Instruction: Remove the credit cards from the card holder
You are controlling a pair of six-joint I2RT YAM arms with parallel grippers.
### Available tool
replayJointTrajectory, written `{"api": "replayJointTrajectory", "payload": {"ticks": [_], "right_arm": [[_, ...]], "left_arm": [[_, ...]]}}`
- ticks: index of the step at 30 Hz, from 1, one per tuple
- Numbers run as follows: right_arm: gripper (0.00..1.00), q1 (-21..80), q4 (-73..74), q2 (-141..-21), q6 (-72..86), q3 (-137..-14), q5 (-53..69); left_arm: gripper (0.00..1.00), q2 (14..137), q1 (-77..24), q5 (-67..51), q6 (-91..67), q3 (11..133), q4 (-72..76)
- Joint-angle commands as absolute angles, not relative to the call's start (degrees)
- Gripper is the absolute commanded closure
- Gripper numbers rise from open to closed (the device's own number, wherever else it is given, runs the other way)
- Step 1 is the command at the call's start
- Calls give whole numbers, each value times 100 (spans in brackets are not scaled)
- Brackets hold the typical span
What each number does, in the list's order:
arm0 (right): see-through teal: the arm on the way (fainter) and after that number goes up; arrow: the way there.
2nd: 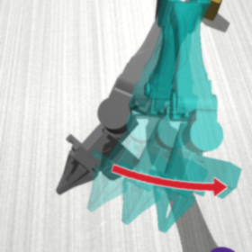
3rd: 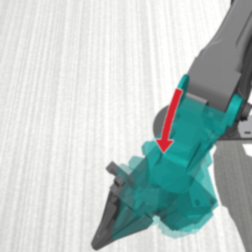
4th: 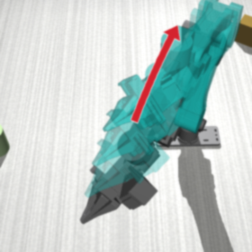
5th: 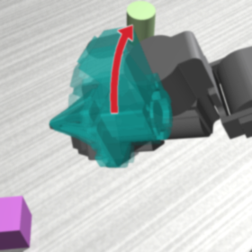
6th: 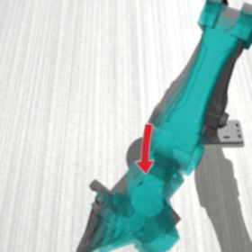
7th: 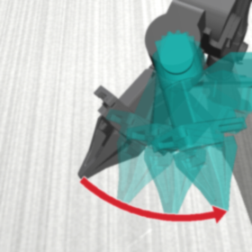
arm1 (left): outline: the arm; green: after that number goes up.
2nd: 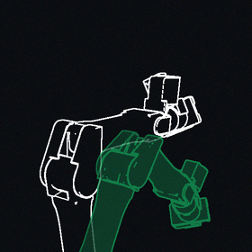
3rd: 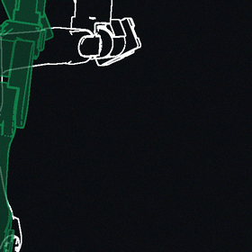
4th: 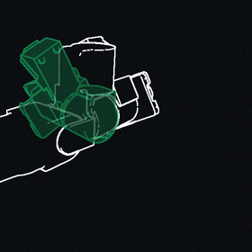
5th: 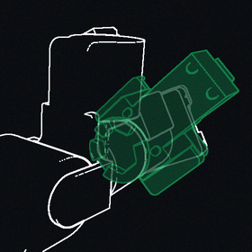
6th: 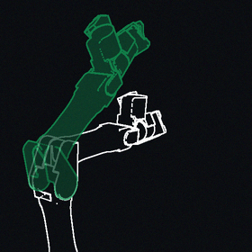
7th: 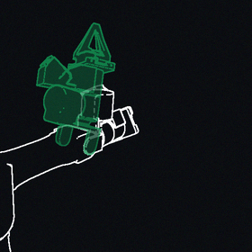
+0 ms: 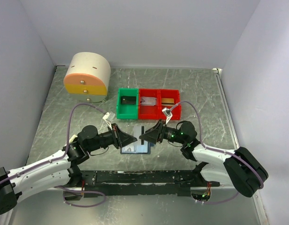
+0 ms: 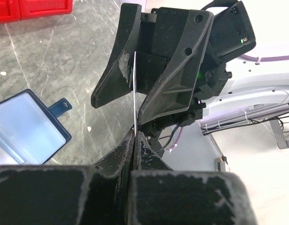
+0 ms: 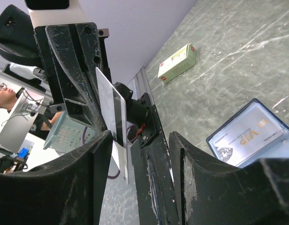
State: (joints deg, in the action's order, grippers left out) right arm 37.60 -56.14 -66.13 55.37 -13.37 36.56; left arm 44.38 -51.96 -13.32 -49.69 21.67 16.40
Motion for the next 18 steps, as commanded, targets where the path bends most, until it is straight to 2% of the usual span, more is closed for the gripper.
{"api": "replayJointTrajectory", "payload": {"ticks": [1,12,18], "right_arm": [[49,3718,-5909,-6608,5556,-1306,3974],[62,3726,-6593,-6747,5838,-1239,4269],[65,3721,-7654,-7145,6298,-1144,4377]], "left_arm": [[93,4412,-5214,-1708,-5029,1955,2441],[93,4267,-5216,-1750,-5137,1812,2654],[93,4338,-5218,-1877,-5141,1814,2700]]}}
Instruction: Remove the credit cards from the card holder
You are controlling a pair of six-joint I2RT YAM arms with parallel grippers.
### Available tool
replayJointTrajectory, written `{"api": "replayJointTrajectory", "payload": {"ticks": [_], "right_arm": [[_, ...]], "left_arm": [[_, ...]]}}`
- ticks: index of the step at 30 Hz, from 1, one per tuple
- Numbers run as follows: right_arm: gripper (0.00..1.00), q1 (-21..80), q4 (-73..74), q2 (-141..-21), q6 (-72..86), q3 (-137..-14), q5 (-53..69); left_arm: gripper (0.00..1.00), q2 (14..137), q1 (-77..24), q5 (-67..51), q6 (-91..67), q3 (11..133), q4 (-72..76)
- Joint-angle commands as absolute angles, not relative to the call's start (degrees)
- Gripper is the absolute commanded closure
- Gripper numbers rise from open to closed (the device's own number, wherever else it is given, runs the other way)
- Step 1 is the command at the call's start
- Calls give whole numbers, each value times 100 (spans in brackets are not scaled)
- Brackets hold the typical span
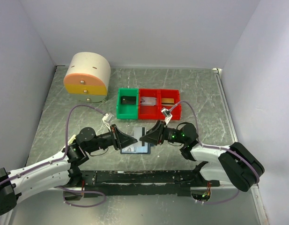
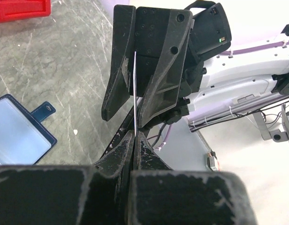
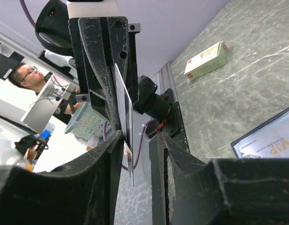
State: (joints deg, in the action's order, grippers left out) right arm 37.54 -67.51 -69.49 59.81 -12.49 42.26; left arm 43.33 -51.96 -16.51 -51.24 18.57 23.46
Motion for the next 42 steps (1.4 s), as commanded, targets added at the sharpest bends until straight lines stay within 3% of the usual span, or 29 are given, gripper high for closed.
{"api": "replayJointTrajectory", "payload": {"ticks": [1,12,17,25,32,37,39,41,42], "right_arm": [[65,3718,-7719,-7187,6336,-1143,4369],[63,3670,-6224,-6178,5783,-1145,3958],[67,3671,-6141,-6016,5849,-1217,4075],[86,3669,-6429,-6078,6005,-1237,4307],[83,3670,-6571,-6091,6045,-1212,4520],[100,3666,-6650,-6043,6086,-1229,4587],[100,3665,-6503,-6023,6053,-1265,4580],[100,3675,-6316,-5961,5968,-1291,4537],[100,3671,-6207,-5905,5923,-1298,4513]], "left_arm": [[93,4330,-5215,-1885,-5135,1811,2697],[93,4145,-5214,-1818,-5097,1776,2496],[93,4291,-5217,-1939,-5391,1556,3188],[93,4657,-5212,-2149,-5682,1342,4043],[93,4398,-5219,-1942,-5659,1290,3882],[93,4311,-5212,-1929,-5572,1328,3633],[93,4301,-5219,-1943,-5555,1327,3561],[87,4293,-5214,-1926,-5503,1363,3418],[80,4280,-5218,-1903,-5465,1395,3295]]}}
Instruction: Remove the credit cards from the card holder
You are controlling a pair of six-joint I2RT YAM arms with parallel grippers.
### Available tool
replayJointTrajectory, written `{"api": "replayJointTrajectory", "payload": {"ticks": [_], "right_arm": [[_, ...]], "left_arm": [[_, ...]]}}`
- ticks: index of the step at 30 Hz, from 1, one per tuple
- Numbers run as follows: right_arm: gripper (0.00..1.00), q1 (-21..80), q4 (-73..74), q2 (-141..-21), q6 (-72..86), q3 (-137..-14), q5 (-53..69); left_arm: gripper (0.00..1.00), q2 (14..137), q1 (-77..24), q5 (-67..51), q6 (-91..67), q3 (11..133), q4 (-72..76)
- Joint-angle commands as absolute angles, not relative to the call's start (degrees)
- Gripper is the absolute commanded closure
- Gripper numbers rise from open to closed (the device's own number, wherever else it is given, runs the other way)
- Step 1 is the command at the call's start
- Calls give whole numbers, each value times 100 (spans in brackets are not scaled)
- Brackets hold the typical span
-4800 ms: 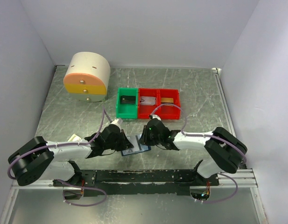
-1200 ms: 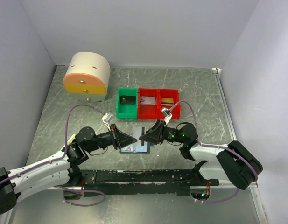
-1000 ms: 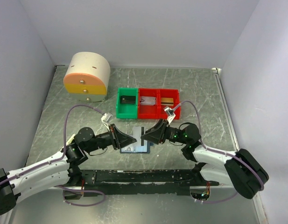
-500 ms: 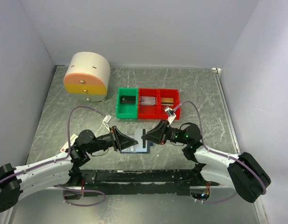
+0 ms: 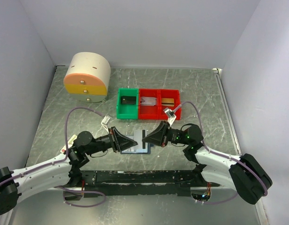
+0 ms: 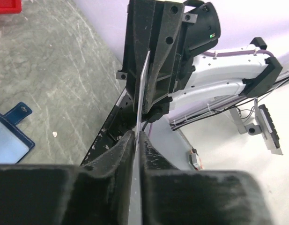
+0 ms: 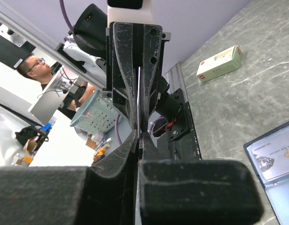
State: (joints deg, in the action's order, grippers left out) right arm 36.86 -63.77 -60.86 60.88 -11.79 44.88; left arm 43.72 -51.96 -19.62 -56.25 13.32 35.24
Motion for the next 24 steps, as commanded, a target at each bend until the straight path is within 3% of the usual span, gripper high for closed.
{"api": "replayJointTrajectory", "payload": {"ticks": [1,4,7,13,19,20,24], "right_arm": [[100,3666,-6062,-5849,5845,-1319,4476],[100,3665,-4922,-5457,5340,-1509,4151],[100,3673,-2954,-4911,4572,-1867,3333],[100,3682,-123,-4000,3921,-2456,943],[100,3685,419,-3608,3464,-2606,-37],[100,3685,436,-3670,3255,-2694,-145],[100,3720,717,-4323,2370,-3390,-499]], "left_arm": [[69,4269,-5213,-1876,-5373,1453,3132],[43,4134,-5212,-1601,-4833,1949,1816],[27,3974,-5213,-684,-4336,2513,131],[14,3967,-5213,829,-3995,3199,-1945],[5,4260,-5212,2139,-3885,4068,-3271],[1,4379,-5206,2160,-3904,4259,-3408],[0,4845,-5209,2542,-3643,5308,-4224]]}}
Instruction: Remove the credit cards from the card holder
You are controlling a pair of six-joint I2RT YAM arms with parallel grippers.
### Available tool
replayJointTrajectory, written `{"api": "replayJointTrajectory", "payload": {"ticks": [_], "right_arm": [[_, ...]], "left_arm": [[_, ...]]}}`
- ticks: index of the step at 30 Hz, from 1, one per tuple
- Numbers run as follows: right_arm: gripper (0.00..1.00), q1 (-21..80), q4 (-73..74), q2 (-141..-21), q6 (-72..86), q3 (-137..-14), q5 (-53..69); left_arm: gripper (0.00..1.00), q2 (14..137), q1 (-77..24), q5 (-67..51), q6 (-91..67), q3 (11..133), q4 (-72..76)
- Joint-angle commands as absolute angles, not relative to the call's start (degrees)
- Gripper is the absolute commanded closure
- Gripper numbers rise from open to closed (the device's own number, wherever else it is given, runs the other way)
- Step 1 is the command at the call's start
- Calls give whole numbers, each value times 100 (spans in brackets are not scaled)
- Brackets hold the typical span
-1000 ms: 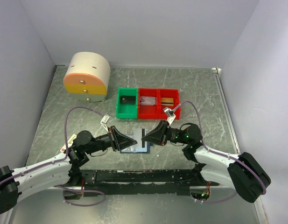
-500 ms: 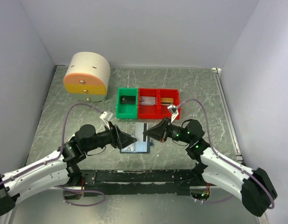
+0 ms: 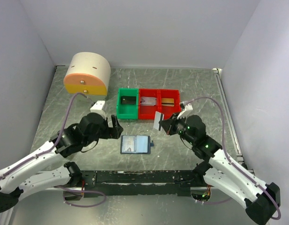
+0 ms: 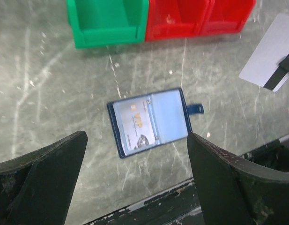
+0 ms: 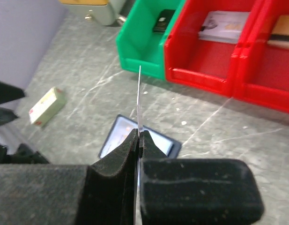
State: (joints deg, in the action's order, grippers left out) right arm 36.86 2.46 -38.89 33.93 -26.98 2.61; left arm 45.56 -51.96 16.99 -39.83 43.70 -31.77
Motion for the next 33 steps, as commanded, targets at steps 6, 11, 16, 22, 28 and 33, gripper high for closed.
{"api": "replayJointTrajectory", "payload": {"ticks": [6,11,16,22,28,33], "right_arm": [[100,4562,654,-5465,642,-4217,-1815],[100,5228,-50,-6278,-1136,-4379,-2746],[100,5024,-205,-7178,-1761,-4932,-2351],[100,4164,-486,-7925,-1859,-5270,-1214],[100,3988,-89,-8917,-2369,-5987,-1125],[100,3979,-238,-9487,-2695,-6360,-1508]], "left_arm": [[0,4793,-4508,2775,-3099,5541,-4433],[0,4911,-3162,1550,-2527,5227,-3982],[1,4997,-2614,1471,-2713,4721,-3586],[0,4407,-2601,1622,-2752,4484,-3435],[0,4203,-2597,1183,-2457,4553,-3342],[0,4031,-2599,1092,-2396,4493,-3238]]}}
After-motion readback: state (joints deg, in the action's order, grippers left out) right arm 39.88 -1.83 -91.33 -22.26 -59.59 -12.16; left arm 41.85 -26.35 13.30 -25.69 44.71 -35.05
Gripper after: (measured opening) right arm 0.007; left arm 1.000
